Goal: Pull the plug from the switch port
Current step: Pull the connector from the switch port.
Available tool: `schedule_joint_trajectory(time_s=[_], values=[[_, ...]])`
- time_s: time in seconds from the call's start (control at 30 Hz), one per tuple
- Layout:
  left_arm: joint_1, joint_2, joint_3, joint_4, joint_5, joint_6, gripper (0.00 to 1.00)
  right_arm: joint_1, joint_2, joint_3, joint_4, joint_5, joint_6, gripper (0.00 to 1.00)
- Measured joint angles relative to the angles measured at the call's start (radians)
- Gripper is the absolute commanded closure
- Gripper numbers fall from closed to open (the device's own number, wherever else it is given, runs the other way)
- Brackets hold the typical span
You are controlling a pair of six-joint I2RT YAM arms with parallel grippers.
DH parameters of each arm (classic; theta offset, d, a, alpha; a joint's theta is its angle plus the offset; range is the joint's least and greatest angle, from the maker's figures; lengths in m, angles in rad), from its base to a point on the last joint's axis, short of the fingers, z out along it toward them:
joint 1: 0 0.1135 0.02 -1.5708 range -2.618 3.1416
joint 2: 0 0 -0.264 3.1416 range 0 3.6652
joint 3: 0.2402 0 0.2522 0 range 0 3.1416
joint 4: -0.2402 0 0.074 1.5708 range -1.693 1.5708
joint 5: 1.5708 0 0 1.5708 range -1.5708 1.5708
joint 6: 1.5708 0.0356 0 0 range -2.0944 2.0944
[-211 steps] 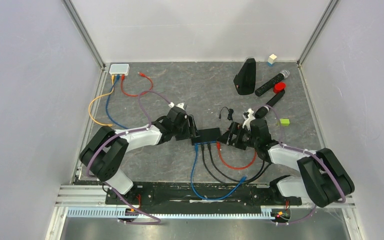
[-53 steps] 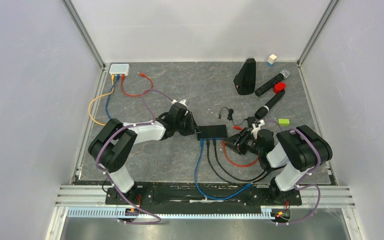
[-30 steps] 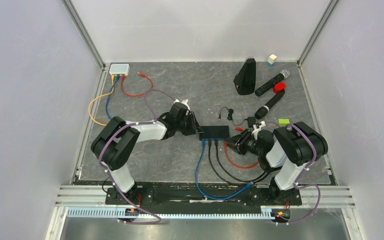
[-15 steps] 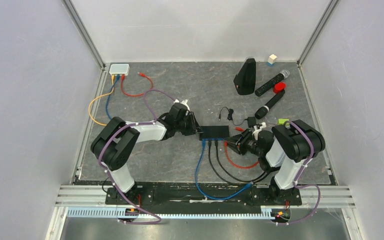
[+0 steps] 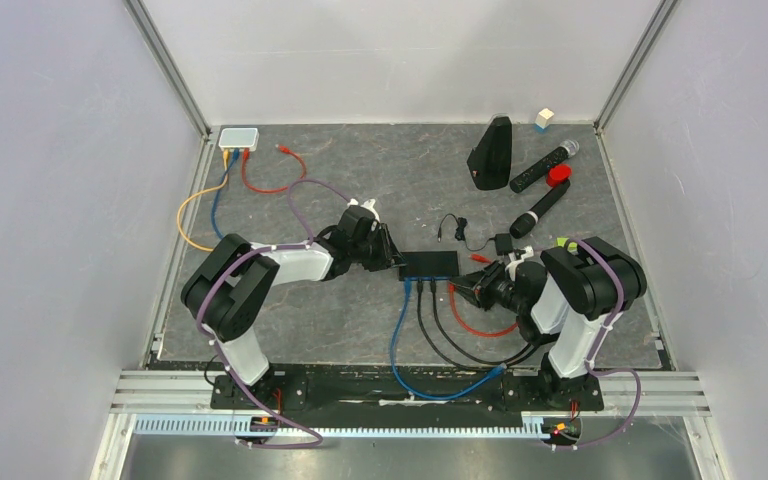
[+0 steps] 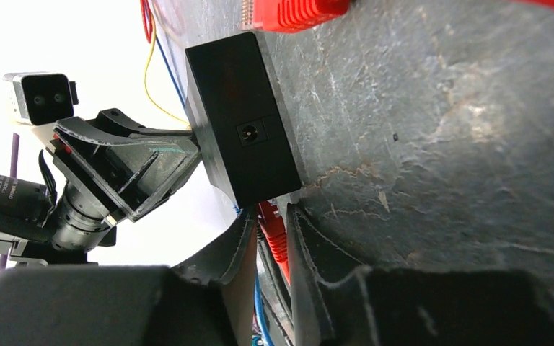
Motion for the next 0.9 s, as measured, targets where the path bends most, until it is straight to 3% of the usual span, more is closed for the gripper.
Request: schedule_joint_trajectory(time_s=[0.13,0.33,0.5,0.63,0.7,0.8,0.9], values=[[0.000,-0.002,0.000,-0.001,-0.001,0.000,0.70,0.000,0.002,0.000,0.000,-0.001,-0.011,0.87],[0.000,-0.009,-0.016,0.000,-0.011,0.002,0.45,-0.003,-0.007,0.010,-0.021,-0.020,-0.064,0.90],[-0.001,-0.011,-0.026,0.014,0.008,0.002,0.39,0.013,-0.013,0.027,-0.045,-0.027,-0.111,0.91],[-0.001,-0.018,-0.043,0.043,0.025,0.002,0.41,0.045,-0.014,0.041,-0.057,-0.026,-0.136,0.90],[0.002,-0.020,-0.047,0.044,0.025,0.002,0.48,0.055,-0.013,0.044,-0.057,-0.023,-0.139,0.89],[0.005,-0.020,-0.047,0.026,0.002,0.002,0.60,0.060,-0.001,0.049,-0.047,-0.025,-0.138,0.77],[0.008,-0.022,-0.046,0.021,0.001,-0.001,0.65,0.063,0.006,0.049,-0.030,-0.025,-0.126,0.60]])
